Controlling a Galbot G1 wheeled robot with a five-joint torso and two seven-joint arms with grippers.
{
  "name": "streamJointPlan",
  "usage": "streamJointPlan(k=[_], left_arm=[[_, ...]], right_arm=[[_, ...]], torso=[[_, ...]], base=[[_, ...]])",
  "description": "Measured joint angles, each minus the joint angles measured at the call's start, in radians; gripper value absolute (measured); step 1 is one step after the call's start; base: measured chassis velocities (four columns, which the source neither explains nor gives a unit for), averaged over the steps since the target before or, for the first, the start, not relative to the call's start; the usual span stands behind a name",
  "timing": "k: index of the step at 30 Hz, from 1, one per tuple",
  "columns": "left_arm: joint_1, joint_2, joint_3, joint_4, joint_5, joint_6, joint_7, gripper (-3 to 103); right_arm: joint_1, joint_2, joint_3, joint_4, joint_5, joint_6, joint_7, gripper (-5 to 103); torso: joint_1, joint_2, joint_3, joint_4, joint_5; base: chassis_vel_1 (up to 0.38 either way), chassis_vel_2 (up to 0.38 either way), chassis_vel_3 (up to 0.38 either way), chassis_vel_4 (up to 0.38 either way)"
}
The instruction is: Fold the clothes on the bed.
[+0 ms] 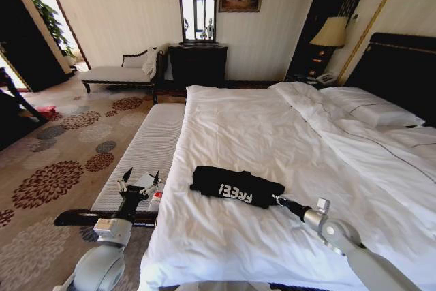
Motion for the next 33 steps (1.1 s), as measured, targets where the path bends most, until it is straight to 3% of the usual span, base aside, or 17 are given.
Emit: streamJointPlan(k=[7, 16, 33], left_arm=[[0.000, 0.000, 0.000, 0.000, 0.000, 0.000, 0.000, 100], [0.000, 0.000, 0.000, 0.000, 0.000, 0.000, 0.000, 100], [0.000, 0.000, 0.000, 0.000, 0.000, 0.000, 0.000, 100]], right_arm=[[-0.010, -0.016, 0.044, -0.013, -0.041, 0.010, -0.028, 2], [-0.056, -0.081, 0.140, -0.022, -0.032, 0.026, -0.068, 2], [-0.055, -0.173, 0.222, -0.149, -0.024, 0.032, -0.140, 2]], torso=[[0.000, 0.000, 0.000, 0.0001, 0.0001], [0.000, 0.000, 0.000, -0.0001, 0.0000], [0.000, 0.000, 0.000, -0.0001, 0.0000]], base=[[0.000, 0.000, 0.000, 0.000], [0.000, 0.000, 0.000, 0.000], [0.000, 0.000, 0.000, 0.000]])
